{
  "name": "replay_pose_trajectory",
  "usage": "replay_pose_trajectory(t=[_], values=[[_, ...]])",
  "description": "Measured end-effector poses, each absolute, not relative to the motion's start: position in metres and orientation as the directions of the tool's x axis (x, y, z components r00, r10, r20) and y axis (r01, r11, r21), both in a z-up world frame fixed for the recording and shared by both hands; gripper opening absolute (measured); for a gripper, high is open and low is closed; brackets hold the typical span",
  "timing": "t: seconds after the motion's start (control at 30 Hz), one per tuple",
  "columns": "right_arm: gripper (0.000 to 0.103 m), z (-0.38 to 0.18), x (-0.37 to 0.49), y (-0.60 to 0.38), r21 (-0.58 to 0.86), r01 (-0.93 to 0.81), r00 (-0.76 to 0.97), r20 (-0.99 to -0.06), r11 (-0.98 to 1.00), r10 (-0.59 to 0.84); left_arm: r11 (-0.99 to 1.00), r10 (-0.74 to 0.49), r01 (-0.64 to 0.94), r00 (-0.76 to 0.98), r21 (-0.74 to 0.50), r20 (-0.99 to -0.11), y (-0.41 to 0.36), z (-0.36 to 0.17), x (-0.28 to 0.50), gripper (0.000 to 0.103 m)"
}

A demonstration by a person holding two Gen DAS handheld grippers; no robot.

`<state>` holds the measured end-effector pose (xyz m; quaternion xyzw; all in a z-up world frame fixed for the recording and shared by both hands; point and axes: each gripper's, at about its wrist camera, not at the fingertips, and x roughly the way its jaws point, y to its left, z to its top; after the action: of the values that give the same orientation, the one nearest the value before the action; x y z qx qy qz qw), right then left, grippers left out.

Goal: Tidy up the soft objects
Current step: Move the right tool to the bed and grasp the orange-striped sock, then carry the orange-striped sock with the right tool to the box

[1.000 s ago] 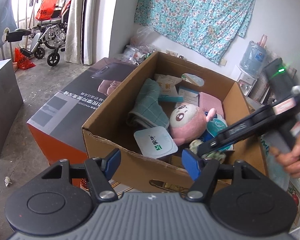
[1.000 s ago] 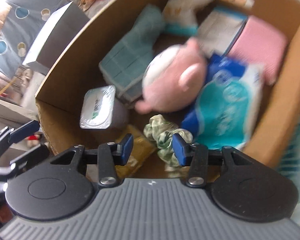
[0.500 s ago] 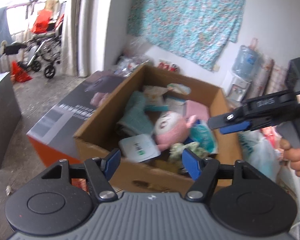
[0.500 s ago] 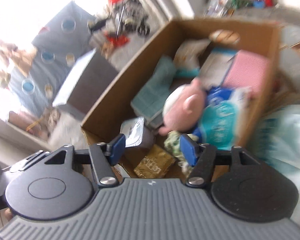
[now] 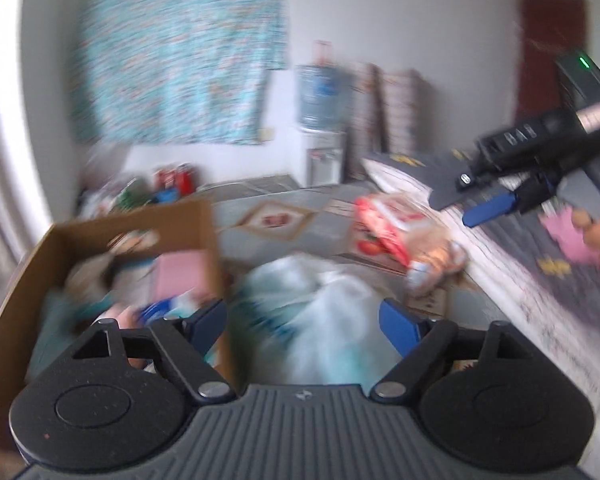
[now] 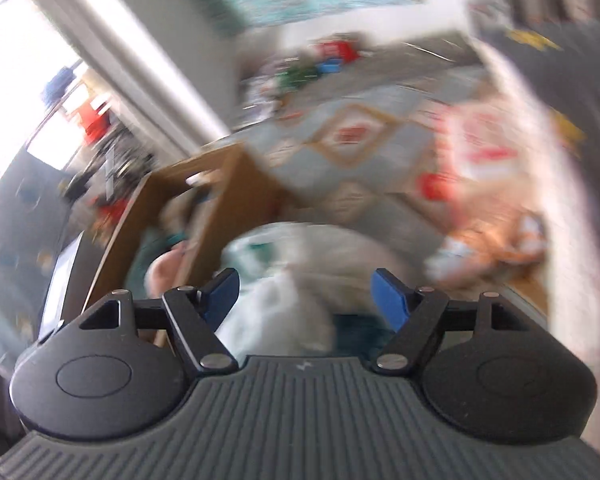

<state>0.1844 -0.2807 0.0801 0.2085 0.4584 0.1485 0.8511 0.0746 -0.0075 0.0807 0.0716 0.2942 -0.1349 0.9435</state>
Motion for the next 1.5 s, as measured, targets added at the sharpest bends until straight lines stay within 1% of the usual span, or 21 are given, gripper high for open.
replay_pose_trajectory(t=[0.17, 0.23, 0.27, 0.5, 0.63, 0.7, 0.8, 0.9, 0.93, 0.97, 1.0, 1.03, 1.1, 1.17, 1.33, 1.5], values=[[0.073, 0.031, 0.199, -0.342, 0.551, 0.143, 0.516, -0.75, 0.822, 0.413, 0.848, -0.192, 0.425, 0.804, 0.316, -0.563, -0.087, 0.065, 0.11, 0.085], [0.073, 0.011, 0.209, -0.358, 0.564, 0.208, 0.503, -0.763, 0.799, 0.407, 0.794, -0.207, 0.471, 0.803, 0.384, -0.558, -0.11, 0.058, 0.125, 0.085], [0.073, 0.003, 0.215, -0.362, 0.566, 0.232, 0.497, -0.768, 0.791, 0.404, 0.77, -0.223, 0.5, 0.794, 0.397, -0.566, -0.118, 0.054, 0.134, 0.085], [0.073, -0.051, 0.258, -0.379, 0.561, 0.364, 0.445, -0.806, 0.744, 0.39, 0.61, -0.326, 0.677, 0.689, 0.412, -0.647, -0.176, 0.019, 0.192, 0.084], [0.073, -0.068, 0.279, -0.381, 0.55, 0.42, 0.422, -0.822, 0.722, 0.381, 0.524, -0.34, 0.765, 0.591, 0.375, -0.731, -0.207, -0.011, 0.226, 0.074], [0.073, -0.074, 0.286, -0.381, 0.546, 0.435, 0.417, -0.827, 0.716, 0.378, 0.484, -0.336, 0.796, 0.553, 0.364, -0.762, -0.217, -0.025, 0.235, 0.071], [0.073, -0.08, 0.295, -0.38, 0.535, 0.458, 0.399, -0.837, 0.71, 0.374, 0.448, -0.317, 0.813, 0.534, 0.373, -0.783, -0.227, -0.044, 0.247, 0.068], [0.073, -0.083, 0.298, -0.379, 0.533, 0.469, 0.389, -0.841, 0.705, 0.376, 0.441, -0.309, 0.824, 0.512, 0.357, -0.801, -0.231, -0.054, 0.256, 0.065], [0.073, -0.085, 0.299, -0.378, 0.53, 0.469, 0.387, -0.842, 0.706, 0.375, 0.445, -0.301, 0.824, 0.507, 0.351, -0.808, -0.232, -0.058, 0.259, 0.063], [0.072, -0.086, 0.299, -0.377, 0.525, 0.47, 0.385, -0.845, 0.709, 0.371, 0.449, -0.295, 0.825, 0.499, 0.343, -0.815, -0.234, -0.06, 0.263, 0.058], [0.071, -0.084, 0.298, -0.377, 0.521, 0.472, 0.383, -0.848, 0.711, 0.366, 0.452, -0.288, 0.828, 0.488, 0.332, -0.824, -0.235, -0.06, 0.265, 0.054], [0.068, -0.086, 0.298, -0.376, 0.515, 0.476, 0.381, -0.851, 0.713, 0.36, 0.452, -0.28, 0.831, 0.477, 0.323, -0.833, -0.237, -0.063, 0.263, 0.046], [0.063, -0.087, 0.296, -0.376, 0.504, 0.48, 0.381, -0.857, 0.718, 0.347, 0.453, -0.27, 0.827, 0.484, 0.333, -0.833, -0.238, -0.067, 0.262, 0.042], [0.057, -0.088, 0.291, -0.38, 0.502, 0.479, 0.391, -0.857, 0.72, 0.337, 0.443, -0.274, 0.828, 0.49, 0.344, -0.827, -0.238, -0.068, 0.259, 0.035], [0.046, -0.083, 0.278, -0.387, 0.559, 0.459, 0.442, -0.818, 0.69, 0.369, 0.426, -0.278, 0.822, 0.516, 0.377, -0.81, -0.238, -0.06, 0.247, 0.03], [0.043, -0.049, 0.253, -0.39, 0.62, 0.404, 0.518, -0.761, 0.672, 0.391, 0.439, -0.284, 0.799, 0.557, 0.411, -0.781, -0.24, -0.027, 0.226, 0.029]])
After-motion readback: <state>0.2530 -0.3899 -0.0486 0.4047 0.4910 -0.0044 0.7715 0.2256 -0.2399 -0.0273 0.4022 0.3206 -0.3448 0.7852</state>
